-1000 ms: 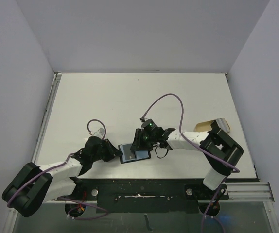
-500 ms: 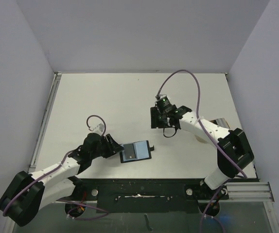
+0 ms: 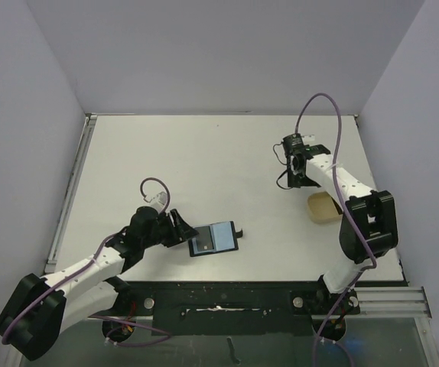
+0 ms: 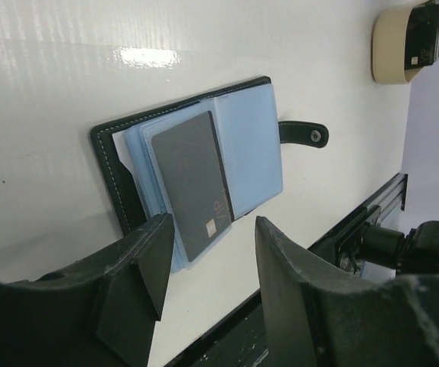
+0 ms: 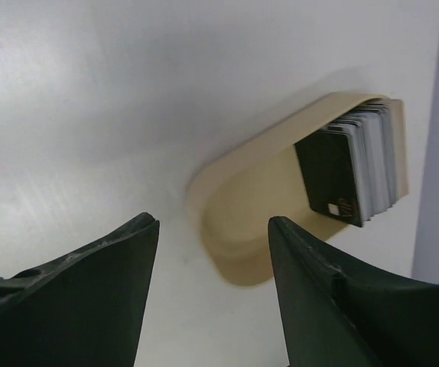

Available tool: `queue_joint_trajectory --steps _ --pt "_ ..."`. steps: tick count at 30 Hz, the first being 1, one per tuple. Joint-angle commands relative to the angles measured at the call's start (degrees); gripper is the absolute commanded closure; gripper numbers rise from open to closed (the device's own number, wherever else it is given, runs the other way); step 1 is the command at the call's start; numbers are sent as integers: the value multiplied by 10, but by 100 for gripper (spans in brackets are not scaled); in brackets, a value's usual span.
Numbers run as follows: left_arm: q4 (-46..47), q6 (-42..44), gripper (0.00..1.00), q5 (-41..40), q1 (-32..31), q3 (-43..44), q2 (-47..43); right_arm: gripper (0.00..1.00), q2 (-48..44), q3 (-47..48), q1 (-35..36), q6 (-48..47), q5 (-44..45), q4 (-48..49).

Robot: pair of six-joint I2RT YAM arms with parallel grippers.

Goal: Put the credit cards into the card holder
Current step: Pick up the credit card from the storage box.

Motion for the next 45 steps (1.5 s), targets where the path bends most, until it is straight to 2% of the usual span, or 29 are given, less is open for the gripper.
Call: queue_joint_trajectory --steps 1,10,28,45 --pt "5 21 55 40 -3 34 -24 40 4 23 -61 -50 62 -19" --pt "-27 40 55 48 -2 52 -42 39 34 20 -137 -81 72 -8" --pt "-28 50 55 61 1 63 -30 41 50 -30 -205 -141 60 39" --pt "-33 46 54 57 1 68 -35 60 50 -33 -220 -164 67 55"
